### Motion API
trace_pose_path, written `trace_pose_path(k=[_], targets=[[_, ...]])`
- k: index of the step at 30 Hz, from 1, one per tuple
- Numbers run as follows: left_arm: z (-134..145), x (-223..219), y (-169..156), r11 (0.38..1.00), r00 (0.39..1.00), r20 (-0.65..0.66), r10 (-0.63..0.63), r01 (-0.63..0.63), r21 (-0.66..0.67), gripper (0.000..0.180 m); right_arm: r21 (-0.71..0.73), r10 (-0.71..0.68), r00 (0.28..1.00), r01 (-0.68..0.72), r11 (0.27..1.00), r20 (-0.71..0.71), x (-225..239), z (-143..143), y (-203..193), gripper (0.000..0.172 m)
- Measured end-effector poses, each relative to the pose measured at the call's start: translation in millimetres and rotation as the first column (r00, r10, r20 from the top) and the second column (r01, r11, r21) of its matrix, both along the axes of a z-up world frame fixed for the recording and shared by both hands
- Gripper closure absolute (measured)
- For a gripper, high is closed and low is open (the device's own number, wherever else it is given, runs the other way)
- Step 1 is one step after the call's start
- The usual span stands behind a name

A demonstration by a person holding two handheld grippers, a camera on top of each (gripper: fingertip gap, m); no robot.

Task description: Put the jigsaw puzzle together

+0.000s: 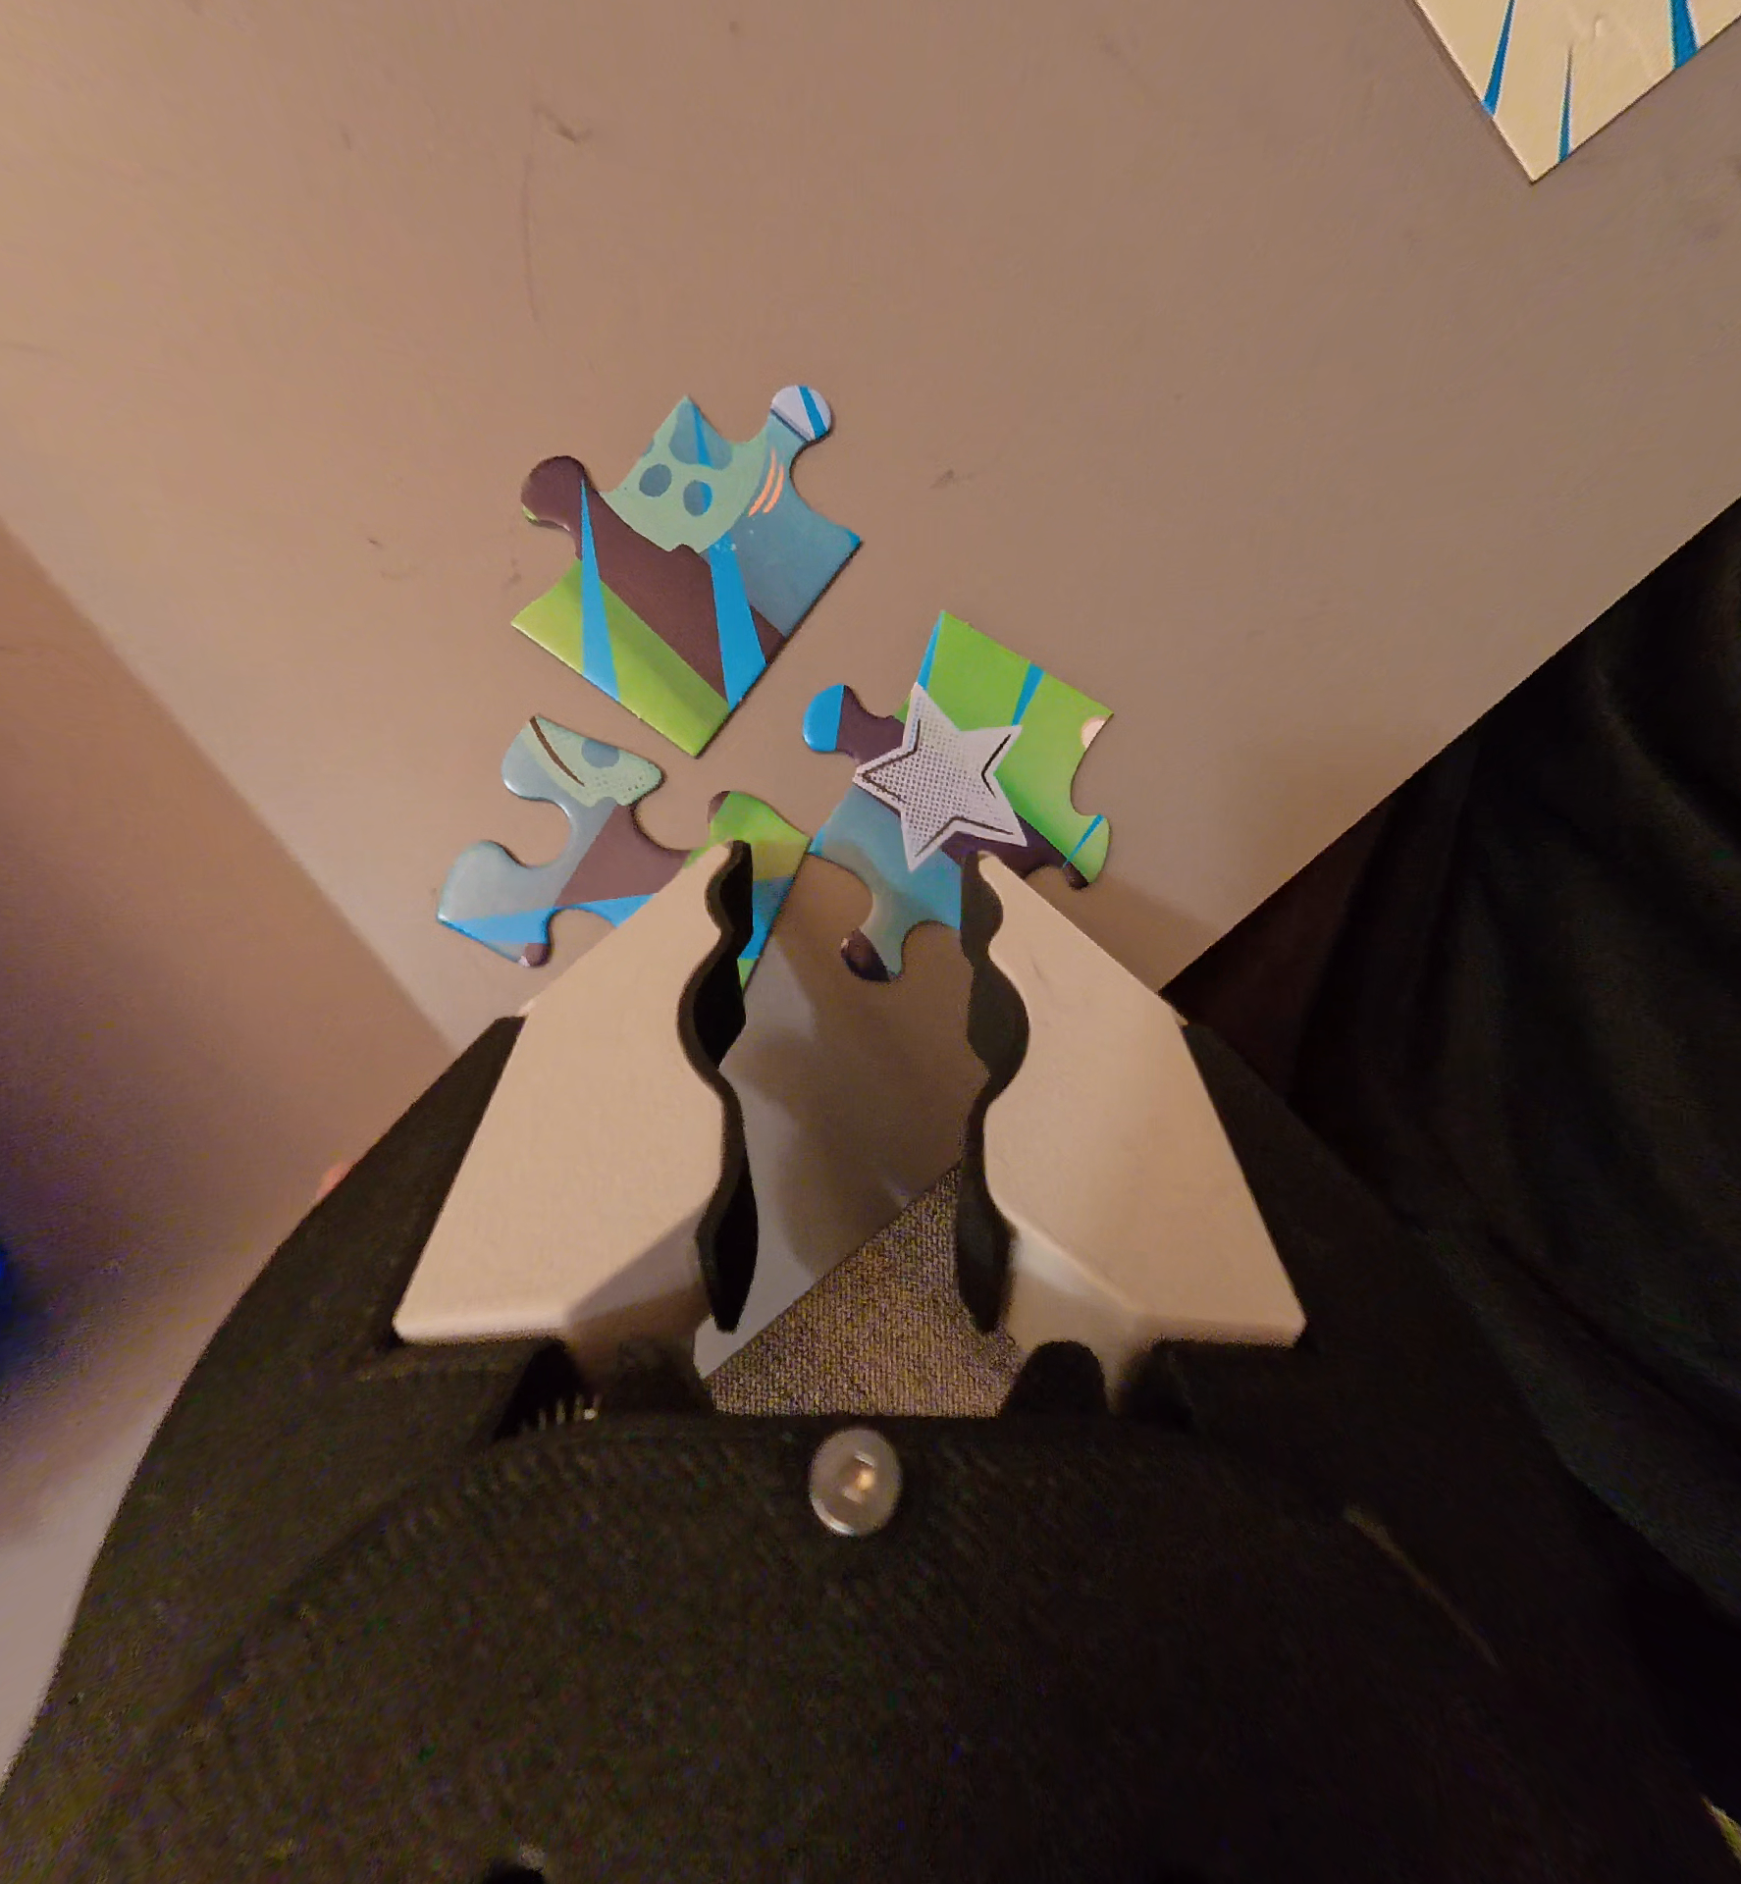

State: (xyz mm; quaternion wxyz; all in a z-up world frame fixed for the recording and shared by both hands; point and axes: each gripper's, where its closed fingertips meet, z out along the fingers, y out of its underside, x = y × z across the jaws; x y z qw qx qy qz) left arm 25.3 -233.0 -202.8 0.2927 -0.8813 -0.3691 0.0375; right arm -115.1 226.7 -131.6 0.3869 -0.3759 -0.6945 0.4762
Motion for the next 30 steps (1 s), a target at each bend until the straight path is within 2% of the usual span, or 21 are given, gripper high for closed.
trace_pose_path(k=[13,18,24,27,30], targets=[[-3.8,9.6,6.4,1.0,1.0,0.014,-0.018,0.019,-0.017,0.134,0.018,0.01,1.0,-0.01,1.0,0.001,1.3,-1.1,-4.3,0.172],[-4.5,20.1,6.3,0.999,0.997,0.069,-0.042,0.044,-0.027,0.136,0.021,0.013,1.0,-0.013,1.0,0.004,1.4,-1.8,-5.1,0.172],[-3.1,38.5,23.8,0.993,0.98,0.157,-0.121,0.12,0.016,0.147,0.032,0.013,1.0,-0.014,0.999,0.004,1.6,-2.0,-5.8,0.172],[2.8,38.1,31.8,0.99,0.981,0.138,-0.138,0.132,0.05,0.147,0.03,0.012,1.0,-0.012,0.999,0.002,1.8,-1.6,-5.2,0.172],[3.7,29.2,22.8,0.995,0.99,0.101,-0.095,0.093,0.02,0.146,0.029,0.013,1.0,-0.013,1.0,0.001,2.0,-1.2,-5.0,0.172]])
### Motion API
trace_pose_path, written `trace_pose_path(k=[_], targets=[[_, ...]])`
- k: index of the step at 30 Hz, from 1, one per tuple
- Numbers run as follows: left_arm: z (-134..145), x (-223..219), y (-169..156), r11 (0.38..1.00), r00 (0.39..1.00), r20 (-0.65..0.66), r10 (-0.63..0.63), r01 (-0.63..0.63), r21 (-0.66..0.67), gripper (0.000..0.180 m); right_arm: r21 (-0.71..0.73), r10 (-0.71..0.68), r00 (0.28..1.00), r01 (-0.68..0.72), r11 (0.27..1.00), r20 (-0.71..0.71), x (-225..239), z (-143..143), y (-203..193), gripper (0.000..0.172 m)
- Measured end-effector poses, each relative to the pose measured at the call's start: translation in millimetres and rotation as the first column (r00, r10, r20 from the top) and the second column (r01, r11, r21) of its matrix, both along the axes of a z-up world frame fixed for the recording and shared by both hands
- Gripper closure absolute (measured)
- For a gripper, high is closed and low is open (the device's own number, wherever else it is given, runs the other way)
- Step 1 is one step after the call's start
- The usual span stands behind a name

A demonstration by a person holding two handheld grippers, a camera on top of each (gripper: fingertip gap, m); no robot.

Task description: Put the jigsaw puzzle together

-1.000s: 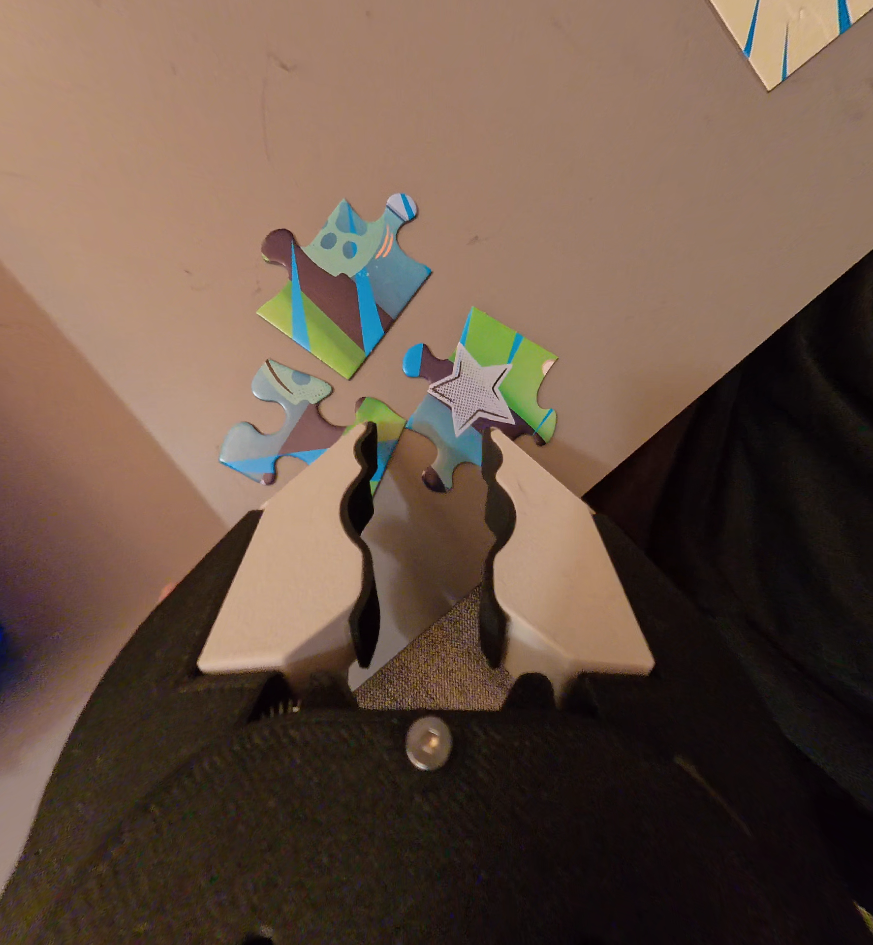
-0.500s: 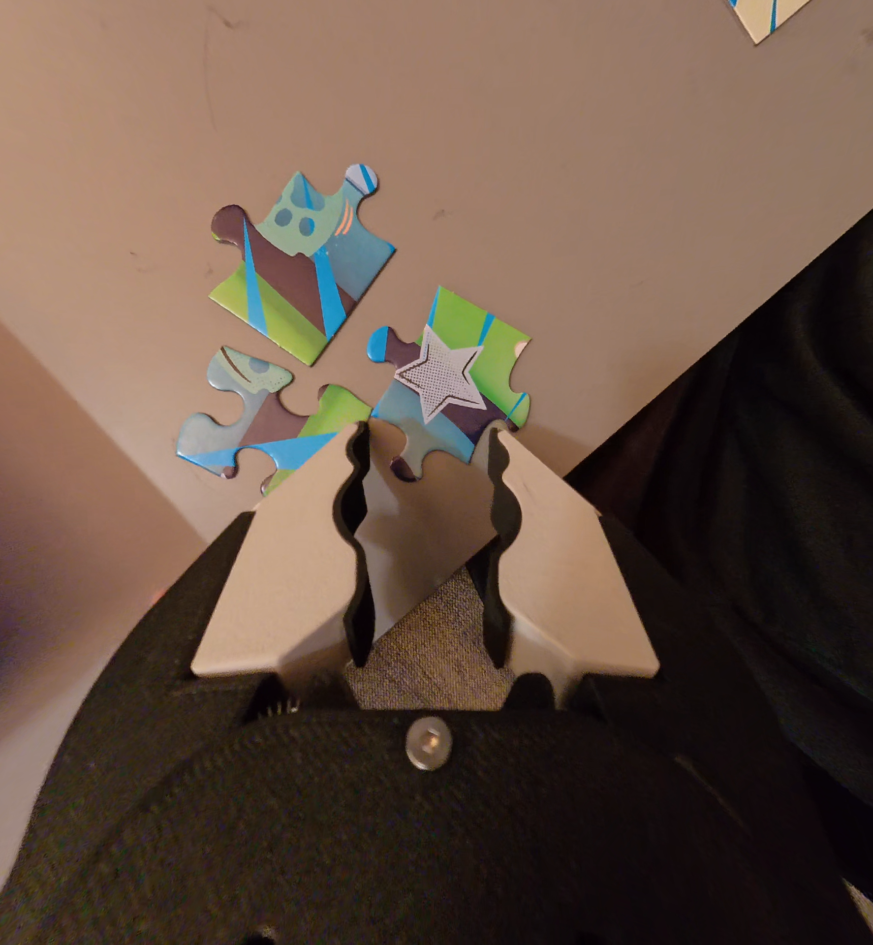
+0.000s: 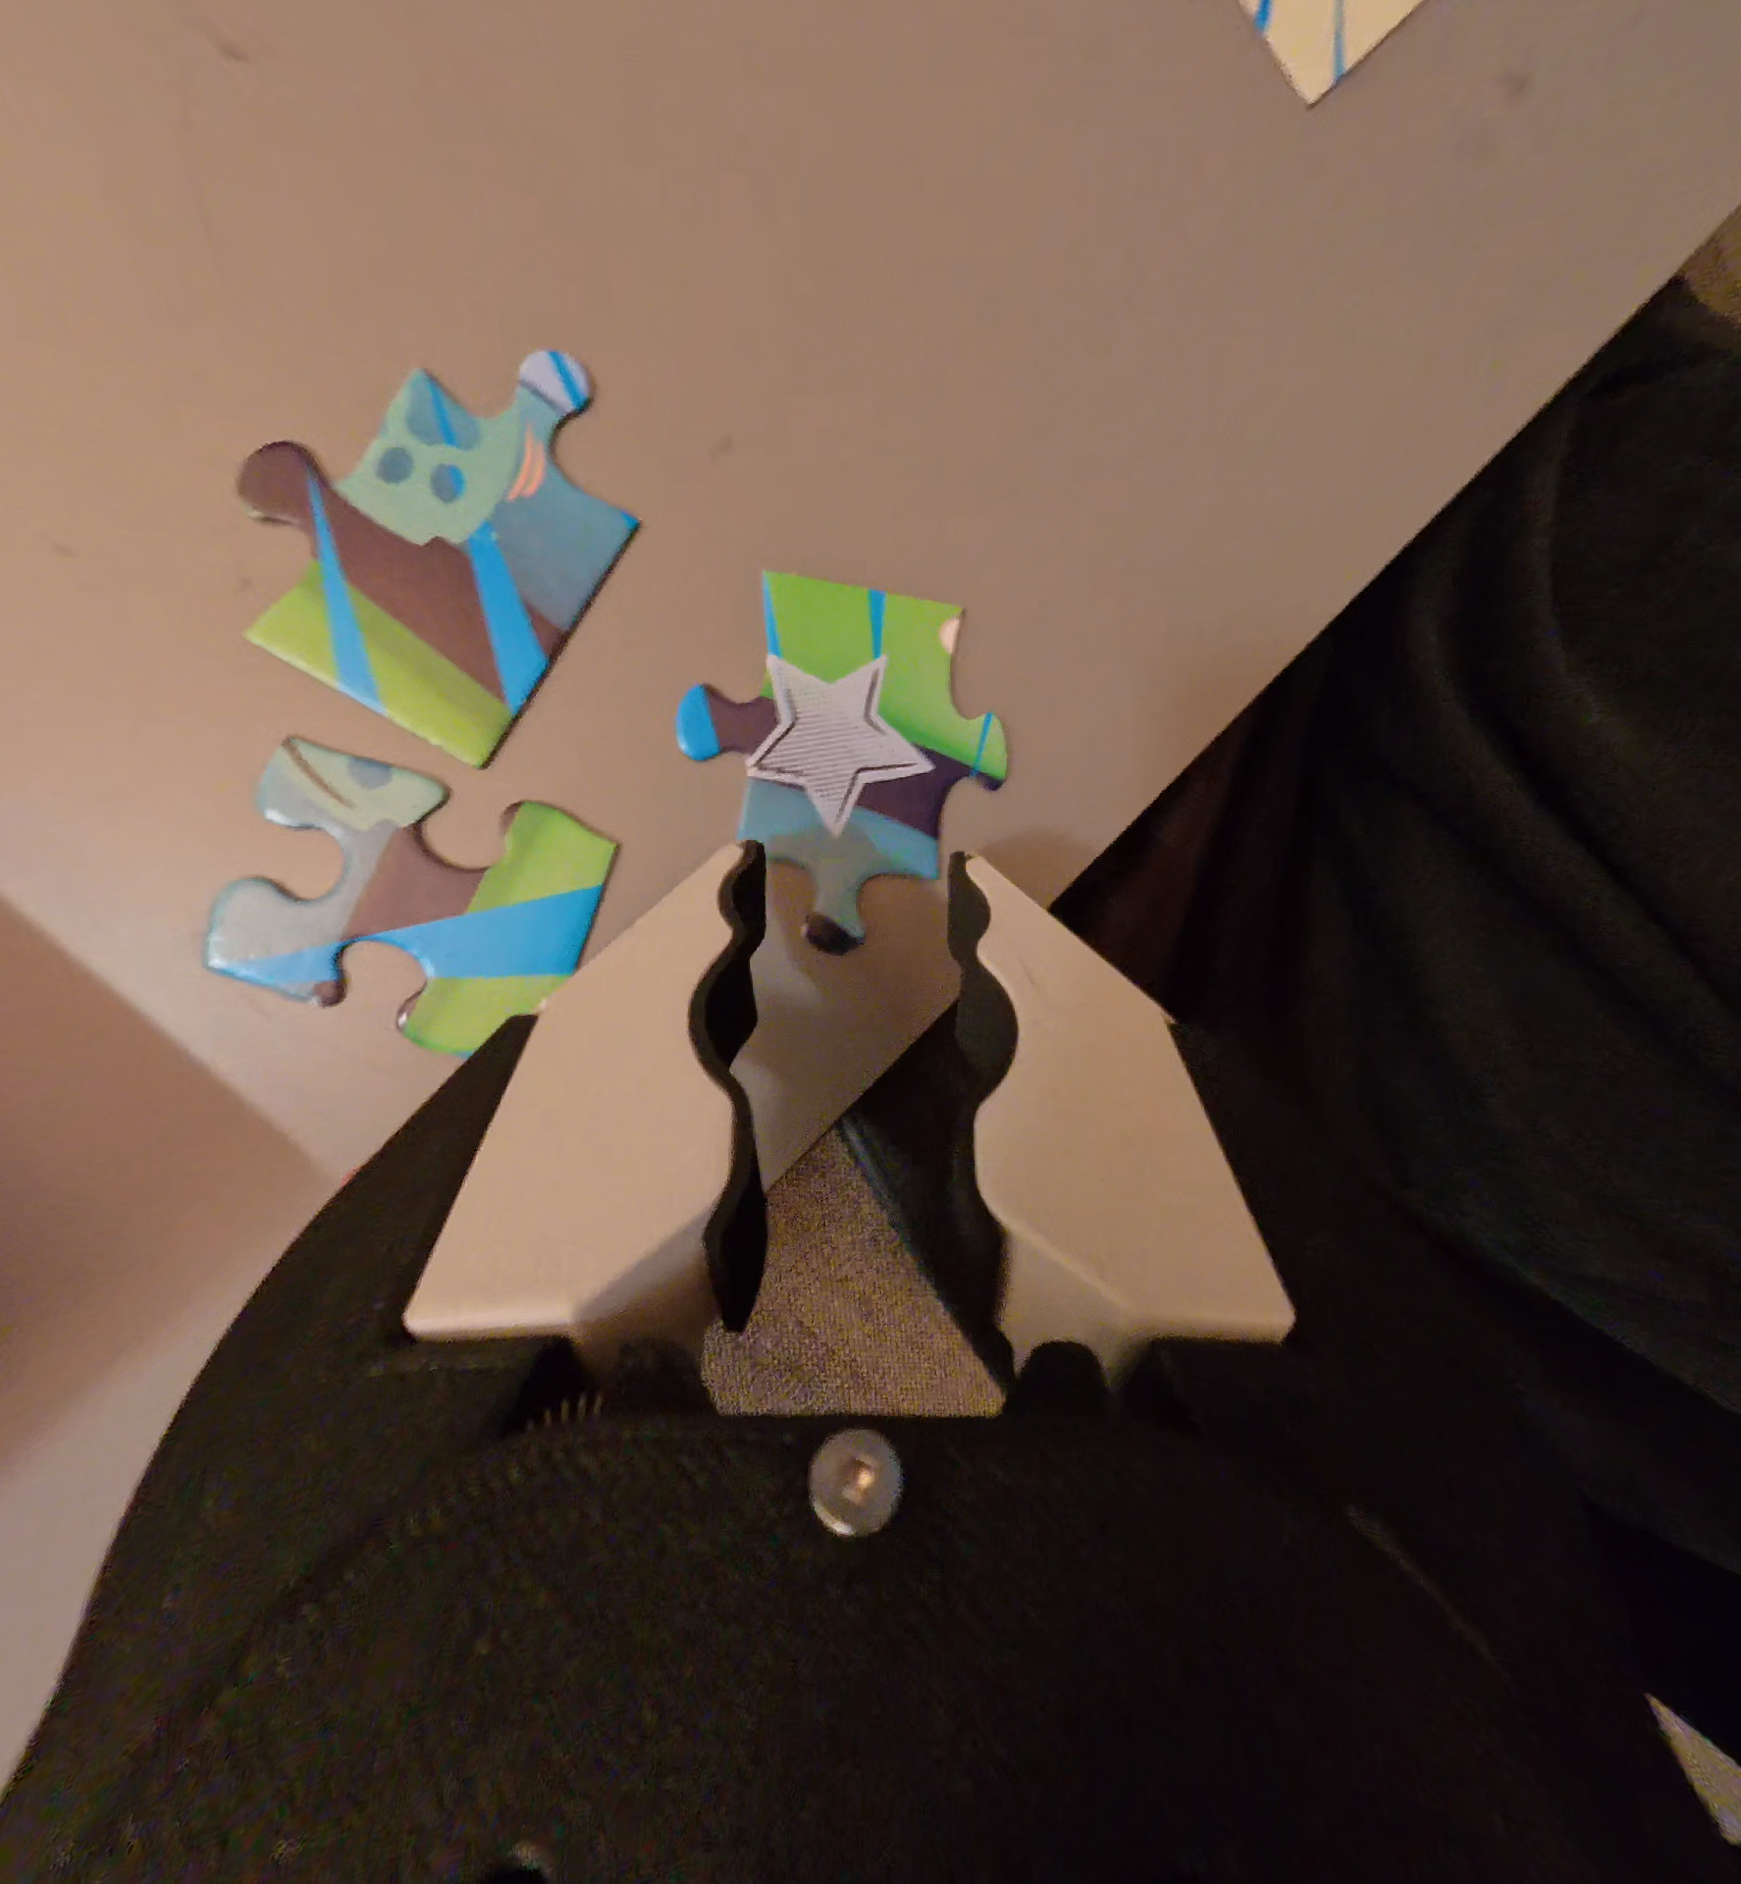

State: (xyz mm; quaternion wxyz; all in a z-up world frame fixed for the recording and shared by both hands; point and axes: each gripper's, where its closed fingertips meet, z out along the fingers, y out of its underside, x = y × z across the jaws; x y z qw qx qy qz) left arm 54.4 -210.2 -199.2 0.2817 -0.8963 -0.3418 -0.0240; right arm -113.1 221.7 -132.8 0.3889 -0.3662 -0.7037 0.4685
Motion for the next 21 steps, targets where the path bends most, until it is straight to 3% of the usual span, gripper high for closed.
trace_pose_path(k=[3,7,11,21], targets=[[-8.7,2.6,-11.8,0.998,1.0,0.019,0.011,-0.01,-0.064,0.147,0.002,0.001,1.0,-0.001,1.0,0.0,-0.1,-0.1,-0.4,0.172],[-10.5,5.1,-10.7,0.996,1.0,0.028,-0.001,0.003,-0.086,0.167,0.007,0.002,1.0,-0.002,1.0,0.002,-0.2,-0.9,-0.9,0.172],[-11.6,6.0,-3.8,0.99,1.0,0.025,-0.016,0.019,-0.14,0.172,0.008,0.001,1.0,-0.001,1.0,0.002,0.0,-0.9,-0.8,0.172],[-8.6,19.4,63.4,0.993,0.99,0.088,-0.11,0.112,-0.023,0.16,0.01,0.005,1.0,-0.005,1.0,-0.009,1.5,2.0,-1.9,0.172]])
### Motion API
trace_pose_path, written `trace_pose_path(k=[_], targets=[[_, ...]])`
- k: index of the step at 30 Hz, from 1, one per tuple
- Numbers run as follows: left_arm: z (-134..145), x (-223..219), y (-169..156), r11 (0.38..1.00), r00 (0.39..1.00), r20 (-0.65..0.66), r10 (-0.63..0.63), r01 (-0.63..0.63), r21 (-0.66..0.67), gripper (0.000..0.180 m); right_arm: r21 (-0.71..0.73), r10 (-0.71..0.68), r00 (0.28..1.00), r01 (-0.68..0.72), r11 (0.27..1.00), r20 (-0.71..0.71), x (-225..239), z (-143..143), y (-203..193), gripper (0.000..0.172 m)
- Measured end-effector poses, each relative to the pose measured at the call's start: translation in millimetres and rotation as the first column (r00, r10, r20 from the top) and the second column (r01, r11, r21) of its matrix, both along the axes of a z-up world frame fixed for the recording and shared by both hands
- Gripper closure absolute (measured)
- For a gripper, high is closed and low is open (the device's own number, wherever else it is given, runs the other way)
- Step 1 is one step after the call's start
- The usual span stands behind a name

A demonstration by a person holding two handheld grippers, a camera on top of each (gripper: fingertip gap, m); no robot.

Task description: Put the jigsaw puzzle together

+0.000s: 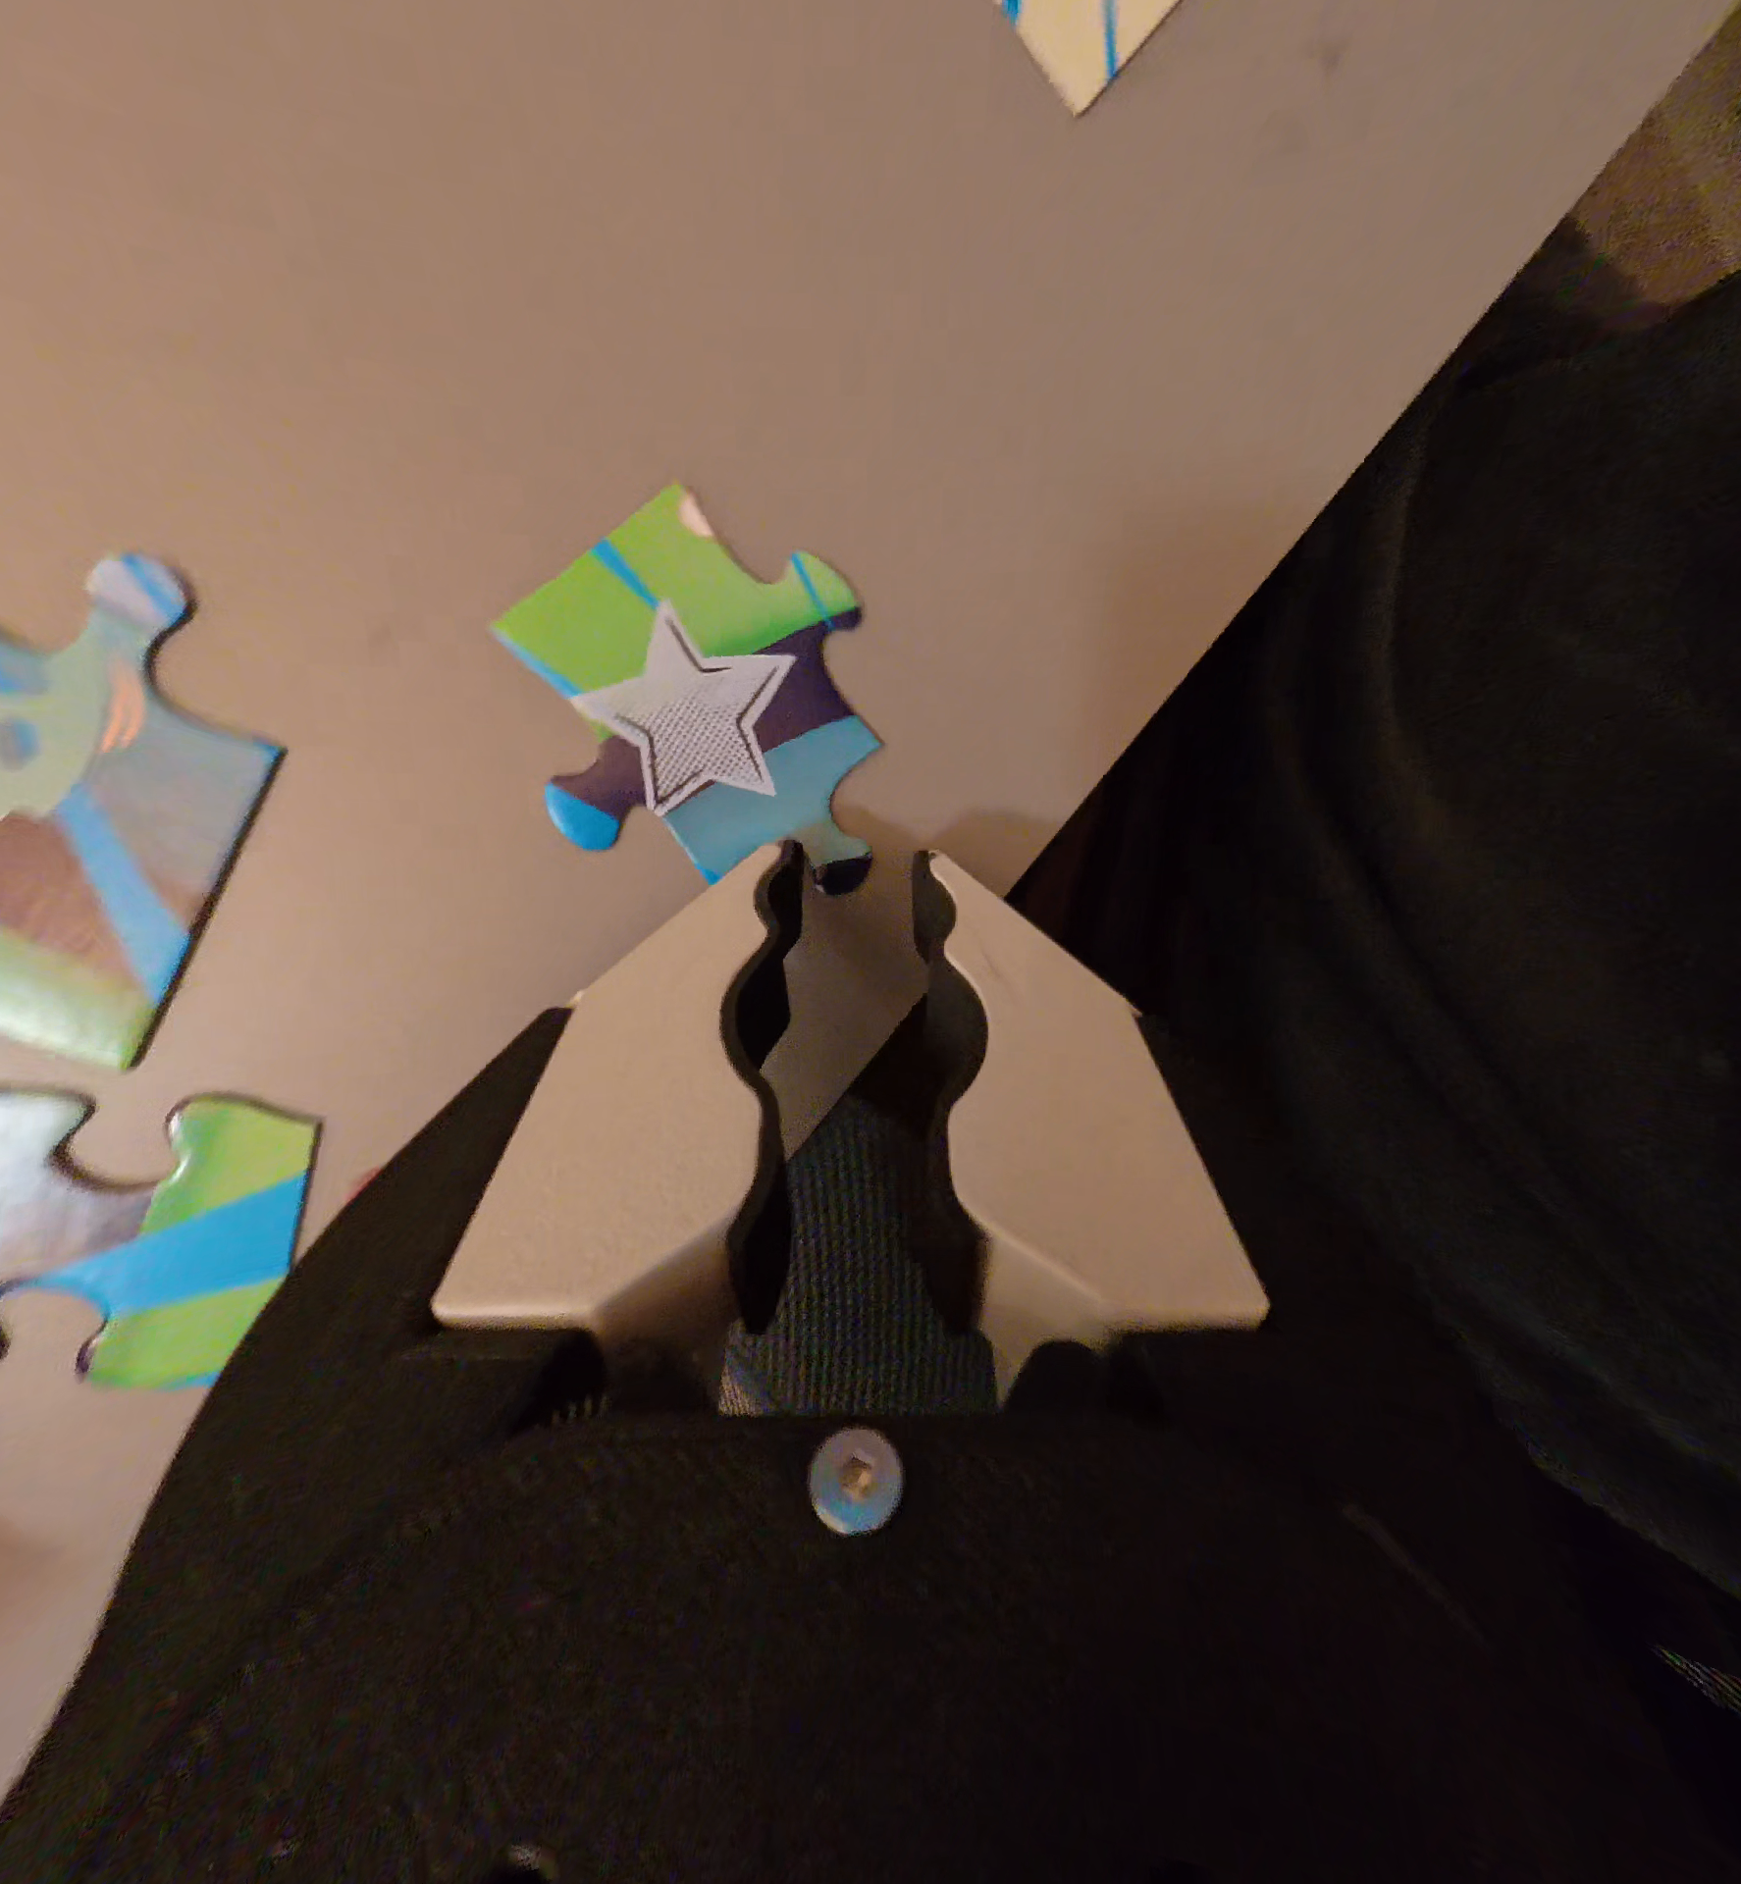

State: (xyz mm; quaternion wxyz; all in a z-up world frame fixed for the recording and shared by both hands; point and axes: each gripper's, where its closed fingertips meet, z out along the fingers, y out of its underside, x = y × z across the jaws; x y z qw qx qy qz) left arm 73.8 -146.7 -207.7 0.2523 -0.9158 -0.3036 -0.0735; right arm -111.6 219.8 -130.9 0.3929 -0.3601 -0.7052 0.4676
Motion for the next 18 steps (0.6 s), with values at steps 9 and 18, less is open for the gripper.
trace_pose_path(k=[9,18], targets=[[6.4,-10.7,3.8,0.999,0.985,-0.166,-0.041,0.036,-0.032,0.148,0.01,0.01,1.0,-0.01,1.0,-0.002,0.7,0.3,-2.6,0.172],[-3.3,-13.4,7.4,0.997,0.931,-0.361,-0.048,0.021,-0.077,0.131,0.018,0.016,1.0,-0.015,1.0,-0.015,2.0,2.8,-5.3,0.172]])
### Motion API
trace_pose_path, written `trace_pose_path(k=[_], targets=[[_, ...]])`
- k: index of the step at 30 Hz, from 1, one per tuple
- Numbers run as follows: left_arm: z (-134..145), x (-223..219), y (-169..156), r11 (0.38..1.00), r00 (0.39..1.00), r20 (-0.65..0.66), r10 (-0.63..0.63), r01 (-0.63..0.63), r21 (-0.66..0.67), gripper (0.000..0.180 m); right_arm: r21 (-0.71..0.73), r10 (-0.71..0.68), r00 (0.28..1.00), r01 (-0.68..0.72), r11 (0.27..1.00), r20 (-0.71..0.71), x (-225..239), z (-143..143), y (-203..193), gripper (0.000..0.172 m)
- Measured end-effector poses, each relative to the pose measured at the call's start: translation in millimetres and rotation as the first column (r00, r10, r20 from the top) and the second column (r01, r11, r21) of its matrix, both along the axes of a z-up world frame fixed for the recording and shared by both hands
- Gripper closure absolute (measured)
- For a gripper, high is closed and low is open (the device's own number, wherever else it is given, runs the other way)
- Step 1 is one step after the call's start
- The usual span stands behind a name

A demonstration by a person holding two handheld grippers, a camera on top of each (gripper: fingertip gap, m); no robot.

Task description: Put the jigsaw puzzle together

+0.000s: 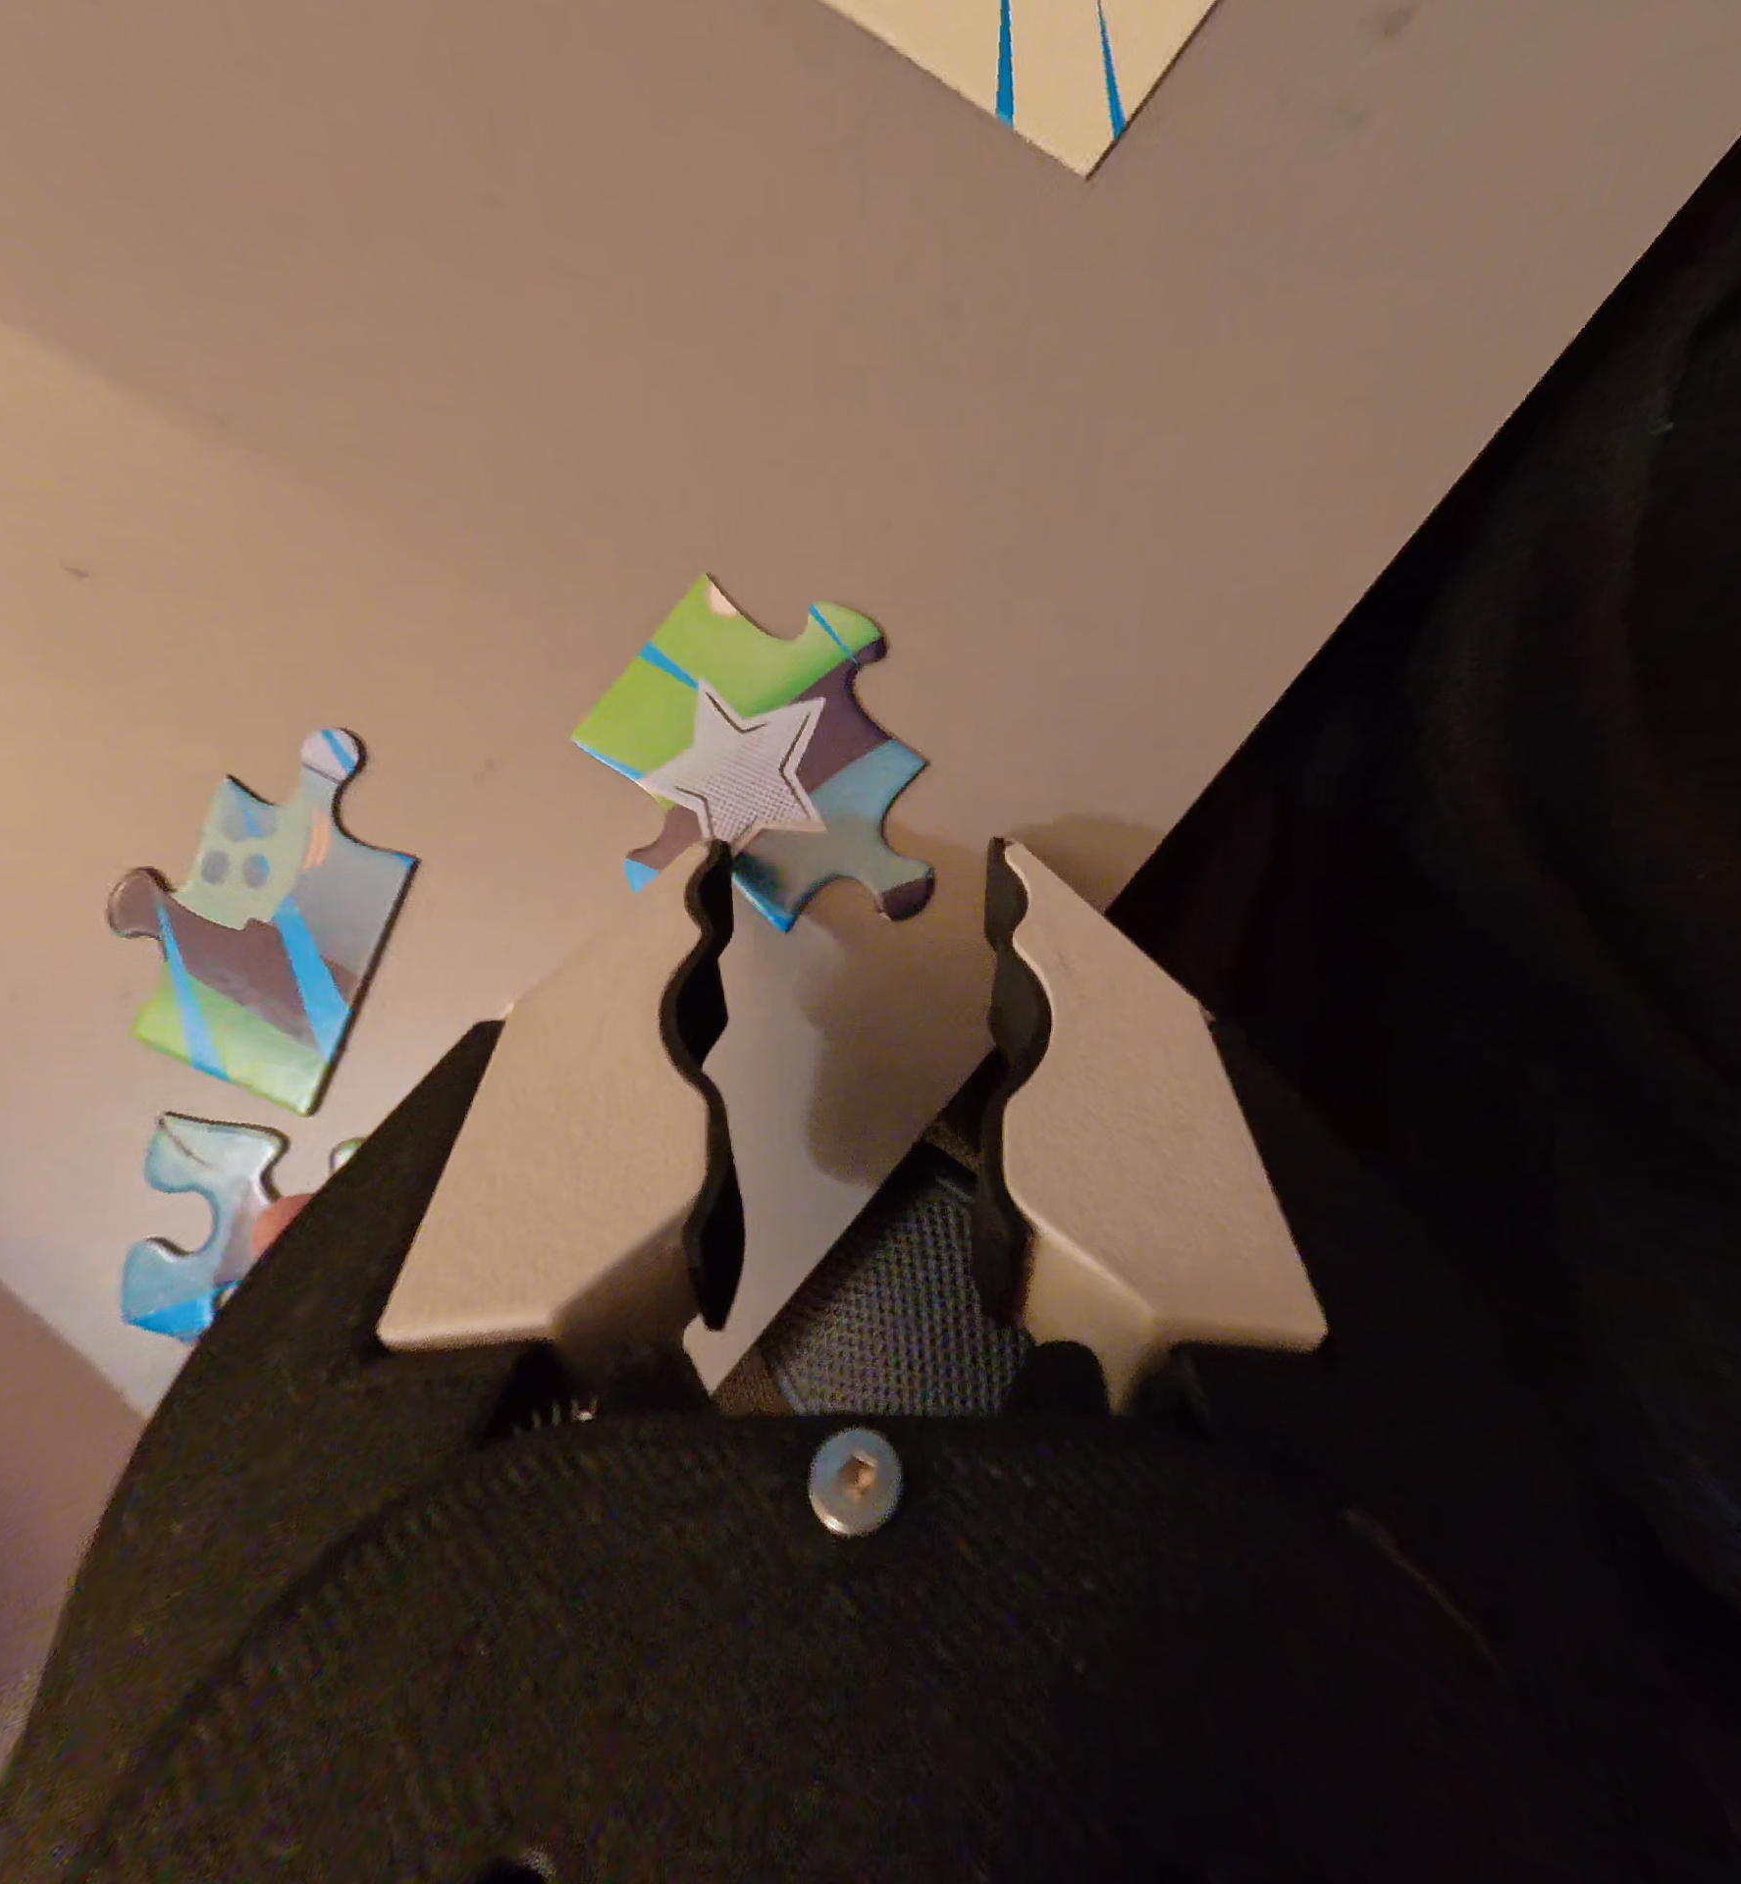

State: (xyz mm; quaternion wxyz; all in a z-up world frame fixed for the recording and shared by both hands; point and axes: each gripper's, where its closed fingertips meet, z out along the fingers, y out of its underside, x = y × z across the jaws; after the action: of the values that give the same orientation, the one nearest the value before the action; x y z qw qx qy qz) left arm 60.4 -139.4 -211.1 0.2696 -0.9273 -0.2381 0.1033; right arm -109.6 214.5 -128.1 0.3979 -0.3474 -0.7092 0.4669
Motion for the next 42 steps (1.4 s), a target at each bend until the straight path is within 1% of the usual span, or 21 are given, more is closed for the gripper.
trace_pose_path(k=[3,6,8,10,15,17,18,20,21,23,25,27,29,32,35,37,42], targets=[[-0.5,11.5,9.4,0.999,0.999,0.031,-0.03,0.029,0.045,0.129,0.0,0.002,1.0,-0.002,1.0,-0.002,0.6,0.4,-1.0,0.172],[0.0,24.4,16.2,0.996,0.995,0.058,-0.079,0.076,0.054,0.13,-0.003,0.006,1.0,-0.006,1.0,-0.007,1.5,1.3,-3.1,0.172],[1.6,36.5,22.2,0.99,0.987,0.099,-0.124,0.116,0.074,0.13,-0.022,0.016,1.0,-0.017,1.0,-0.014,2.5,4.1,-6.8,0.172],[2.0,43.8,27.1,0.987,0.983,0.109,-0.146,0.138,0.08,0.131,-0.056,0.037,0.999,-0.039,0.998,-0.031,6.1,10.3,-15.5,0.172],[0.9,54.0,37.5,0.982,0.981,0.072,-0.182,0.177,0.072,0.133,-0.1,0.127,0.992,-0.128,0.987,-0.021,30.8,20.3,-58.4,0.172],[0.2,54.9,38.3,0.982,0.982,0.049,-0.183,0.181,0.05,0.136,-0.133,0.203,0.979,-0.198,0.971,0.027,53.6,28.5,-89.1,0.171],[0.0,56.9,38.7,0.981,0.98,0.044,-0.193,0.191,0.042,0.137,-0.146,0.26,0.964,-0.25,0.957,0.05,68.0,32.8,-108.1,0.167],[0.4,62.5,41.1,0.976,0.975,0.054,-0.214,0.212,0.047,0.139,-0.133,0.399,0.914,-0.387,0.912,0.07,101.1,36.9,-149.6,0.16],[0.9,65.6,42.7,0.974,0.972,0.065,-0.224,0.221,0.058,0.139,-0.108,0.464,0.882,-0.455,0.884,0.083,117.5,33.6,-170.1,0.158],[1.8,69.5,44.5,0.969,0.968,0.073,-0.238,0.233,0.081,0.14,-0.044,0.581,0.804,-0.581,0.813,0.129,150.0,16.6,-209.4,0.152],[6.2,68.9,44.8,0.967,0.97,0.068,-0.232,0.222,0.121,0.14,0.063,0.649,0.74,-0.666,0.743,0.176,176.6,-8.4,-239.8,0.149],[13.9,65.1,44.1,0.965,0.977,0.059,-0.207,0.193,0.178,0.14,0.221,0.664,0.717,-0.697,0.683,0.209,191.4,-33.4,-257.9,0.147],[21.0,61.6,42.4,0.957,0.982,0.057,-0.181,0.163,0.238,0.14,0.351,0.683,0.689,-0.718,0.601,0.241,204.8,-51.8,-272.5,0.142],[23.4,56.0,36.6,0.948,0.987,0.076,-0.141,0.112,0.298,0.139,0.495,0.709,0.657,-0.72,0.487,0.258,218.0,-68.4,-289.8,0.141],[24.3,45.7,31.2,0.937,0.993,0.093,-0.077,0.04,0.347,0.138,0.591,0.72,0.642,-0.697,0.406,0.264,222.1,-80.8,-300.9,0.147],[28.9,40.2,29.9,0.92,0.994,0.097,-0.045,0.003,0.391,0.138,0.603,0.726,0.63,-0.701,0.381,0.274,225.9,-85.1,-308.1,0.147],[35.9,34.6,23.0,0.9,0.997,0.076,-0.011,-0.023,0.436,0.138,0.611,0.727,0.637,-0.69,0.388,0.257,226.6,-83.0,-316.6,0.149]])
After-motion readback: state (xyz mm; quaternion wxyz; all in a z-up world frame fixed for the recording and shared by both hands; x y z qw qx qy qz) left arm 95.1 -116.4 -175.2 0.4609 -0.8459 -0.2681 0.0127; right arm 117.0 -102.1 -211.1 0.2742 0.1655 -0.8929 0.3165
